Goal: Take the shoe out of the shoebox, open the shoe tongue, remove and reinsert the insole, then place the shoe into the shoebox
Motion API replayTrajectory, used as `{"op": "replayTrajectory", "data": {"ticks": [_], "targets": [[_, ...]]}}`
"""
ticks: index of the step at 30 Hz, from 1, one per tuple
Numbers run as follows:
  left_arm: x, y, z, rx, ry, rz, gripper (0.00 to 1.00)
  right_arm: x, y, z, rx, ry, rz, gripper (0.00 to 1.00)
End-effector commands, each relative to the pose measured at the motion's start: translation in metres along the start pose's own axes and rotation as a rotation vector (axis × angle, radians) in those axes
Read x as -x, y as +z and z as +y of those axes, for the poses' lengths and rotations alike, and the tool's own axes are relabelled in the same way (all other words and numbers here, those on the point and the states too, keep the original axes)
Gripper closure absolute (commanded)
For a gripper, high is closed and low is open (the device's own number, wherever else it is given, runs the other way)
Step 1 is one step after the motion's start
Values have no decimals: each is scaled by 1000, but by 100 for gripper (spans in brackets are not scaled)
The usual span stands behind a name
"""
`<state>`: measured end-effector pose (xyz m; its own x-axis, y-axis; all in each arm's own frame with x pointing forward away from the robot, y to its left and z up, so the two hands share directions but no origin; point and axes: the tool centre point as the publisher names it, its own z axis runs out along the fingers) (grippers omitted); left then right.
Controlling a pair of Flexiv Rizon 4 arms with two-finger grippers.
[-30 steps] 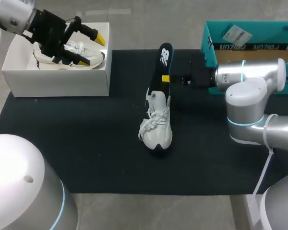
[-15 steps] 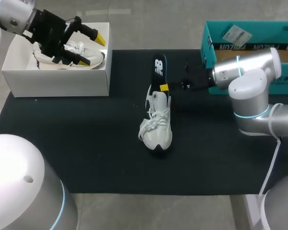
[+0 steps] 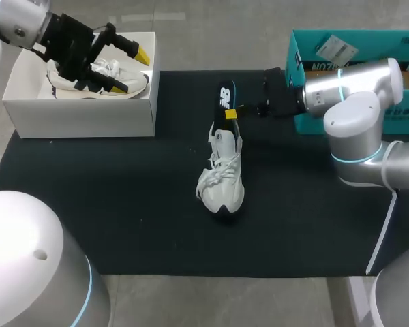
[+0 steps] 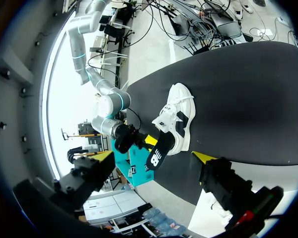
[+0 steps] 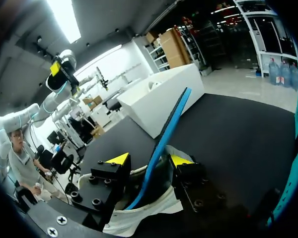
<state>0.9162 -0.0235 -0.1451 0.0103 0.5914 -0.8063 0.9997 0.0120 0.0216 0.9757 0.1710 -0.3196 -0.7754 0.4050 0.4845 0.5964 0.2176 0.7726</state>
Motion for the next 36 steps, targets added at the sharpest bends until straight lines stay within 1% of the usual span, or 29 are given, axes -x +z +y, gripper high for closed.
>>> {"op": "replayTrajectory", "data": {"ticks": [1, 2, 3, 4, 5, 6, 10, 17, 24, 27, 29, 30, 31, 36], "targets": [[0, 0, 0, 0, 1, 3, 0, 17, 5, 17, -36, -9, 17, 60], [0, 0, 0, 0, 1, 3, 0, 20, 5, 18, -39, -10, 17, 63], [0, 0, 0, 0, 1, 3, 0, 19, 7, 21, -40, -11, 17, 65], [0, 0, 0, 0, 1, 3, 0, 18, 7, 22, -42, -11, 17, 75], [0, 0, 0, 0, 1, 3, 0, 18, 8, 22, -43, -9, 17, 91], [0, 0, 0, 0, 1, 3, 0, 18, 8, 22, -45, -6, 16, 100], [0, 0, 0, 0, 1, 3, 0, 20, 6, 13, -51, 17, 7, 100], [0, 0, 0, 0, 1, 3, 0, 1, 6, -10, -60, 71, 6, 100], [0, 0, 0, 0, 1, 3, 0, -17, 17, -32, -87, 120, 28, 100], [0, 0, 0, 0, 1, 3, 0, -19, 20, -37, -91, 138, 46, 100], [0, 0, 0, 0, 1, 3, 0, -19, 21, -33, -90, 131, 48, 100], [0, 0, 0, 0, 1, 3, 0, -18, 20, -29, -88, 121, 39, 76], [0, 0, 0, 0, 1, 3, 0, -17, 18, -24, -83, 114, 32, 56], [0, 0, 0, 0, 1, 3, 0, -1, 9, -1, -66, 70, 4, 65]]}}
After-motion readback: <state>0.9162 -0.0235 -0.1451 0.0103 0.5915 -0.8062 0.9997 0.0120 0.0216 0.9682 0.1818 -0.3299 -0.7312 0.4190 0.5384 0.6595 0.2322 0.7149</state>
